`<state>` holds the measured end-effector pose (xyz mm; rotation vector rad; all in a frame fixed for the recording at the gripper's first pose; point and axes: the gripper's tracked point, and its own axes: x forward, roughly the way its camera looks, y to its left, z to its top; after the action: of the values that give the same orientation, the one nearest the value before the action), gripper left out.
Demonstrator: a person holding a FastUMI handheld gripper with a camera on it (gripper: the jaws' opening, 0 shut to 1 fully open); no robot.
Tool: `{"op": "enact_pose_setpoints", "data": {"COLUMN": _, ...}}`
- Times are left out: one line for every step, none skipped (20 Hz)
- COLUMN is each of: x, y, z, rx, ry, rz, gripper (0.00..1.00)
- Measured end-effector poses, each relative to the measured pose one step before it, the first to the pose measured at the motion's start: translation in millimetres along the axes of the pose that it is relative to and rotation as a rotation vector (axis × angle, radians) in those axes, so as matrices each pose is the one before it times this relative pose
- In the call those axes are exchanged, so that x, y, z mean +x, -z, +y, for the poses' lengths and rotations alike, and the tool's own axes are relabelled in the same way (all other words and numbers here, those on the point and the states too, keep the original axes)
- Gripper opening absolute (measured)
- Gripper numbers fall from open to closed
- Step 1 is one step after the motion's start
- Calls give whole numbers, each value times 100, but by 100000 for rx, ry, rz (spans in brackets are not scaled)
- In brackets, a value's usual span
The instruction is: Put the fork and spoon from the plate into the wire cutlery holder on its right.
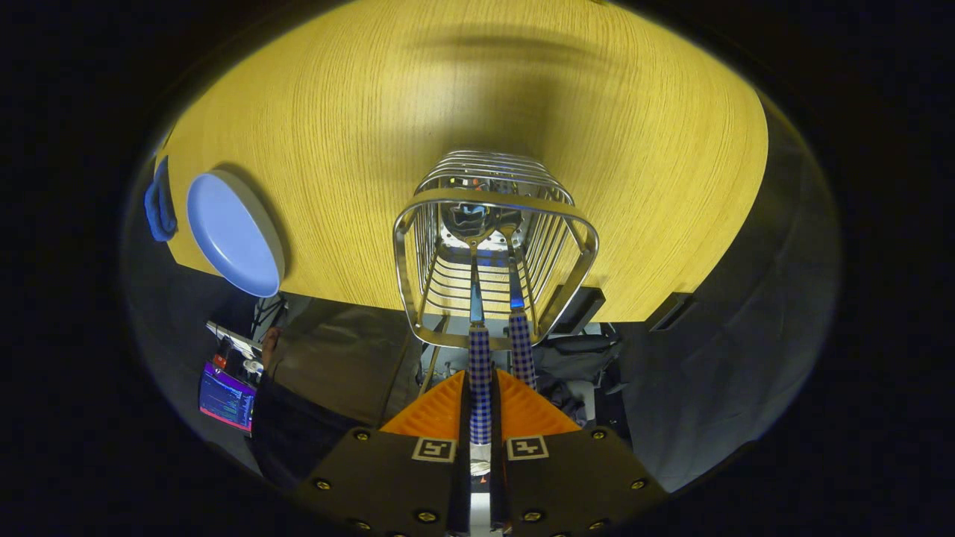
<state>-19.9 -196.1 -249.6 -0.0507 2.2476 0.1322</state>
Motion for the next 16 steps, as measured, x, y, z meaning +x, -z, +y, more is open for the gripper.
{"op": "enact_pose_setpoints", "data": {"x": -9, "y": -23, "z": -113, "rx": -4, "ry": 423, "rz": -1425, "gripper": 13}}
{"op": "enact_pose_setpoints", "data": {"x": -113, "y": 33, "z": 175, "rx": 168, "ry": -970, "rz": -1592, "gripper": 13}}
{"op": "enact_pose_setpoints", "data": {"x": -161, "y": -111, "z": 18, "rx": -70, "ry": -39, "rz": -1850, "gripper": 24}}
{"op": "enact_pose_setpoints", "data": {"x": -398, "y": -15, "z": -182, "rx": 21, "ry": 754, "rz": -1886, "gripper": 31}}
{"op": "enact_pose_setpoints", "data": {"x": -149, "y": 47, "z": -114, "rx": -160, "ry": 643, "rz": -1292, "gripper": 31}}
{"op": "enact_pose_setpoints", "data": {"x": 56, "y": 242, "z": -108, "rx": -184, "ry": 225, "rz": -1389, "gripper": 31}}
{"op": "enact_pose_setpoints", "data": {"x": -853, "y": -945, "z": -279, "rx": -289, "ry": 90, "rz": -1591, "gripper": 31}}
{"op": "enact_pose_setpoints", "data": {"x": -405, "y": 298, "z": -134, "rx": 13, "ry": 13, "rz": -1777, "gripper": 31}}
{"op": "enact_pose_setpoints", "data": {"x": 201, "y": 1405, "z": 298, "rx": 54, "ry": 233, "rz": -2585, "gripper": 31}}
{"op": "enact_pose_setpoints", "data": {"x": -342, "y": 26, "z": 149, "rx": 561, "ry": -37, "rz": -2849, "gripper": 31}}
{"op": "enact_pose_setpoints", "data": {"x": -719, "y": -43, "z": 163, "rx": 667, "ry": -291, "rz": -4353, "gripper": 31}}
{"op": "enact_pose_setpoints", "data": {"x": -543, "y": 59, "z": 71, "rx": 69, "ry": 241, "rz": -3654, "gripper": 31}}
{"op": "enact_pose_setpoints", "data": {"x": -778, "y": 162, "z": -1, "rx": -590, "ry": 1874, "rz": -4718, "gripper": 31}}
{"op": "enact_pose_setpoints", "data": {"x": -427, "y": 300, "z": 187, "rx": -1010, "ry": 1050, "rz": -3802, "gripper": 31}}
{"op": "enact_pose_setpoints", "data": {"x": -345, "y": 321, "z": 580, "rx": -485, "ry": -155, "rz": -4315, "gripper": 31}}
{"op": "enact_pose_setpoints", "data": {"x": -336, "y": 396, "z": 1053, "rx": -916, "ry": -791, "rz": -4362, "gripper": 31}}
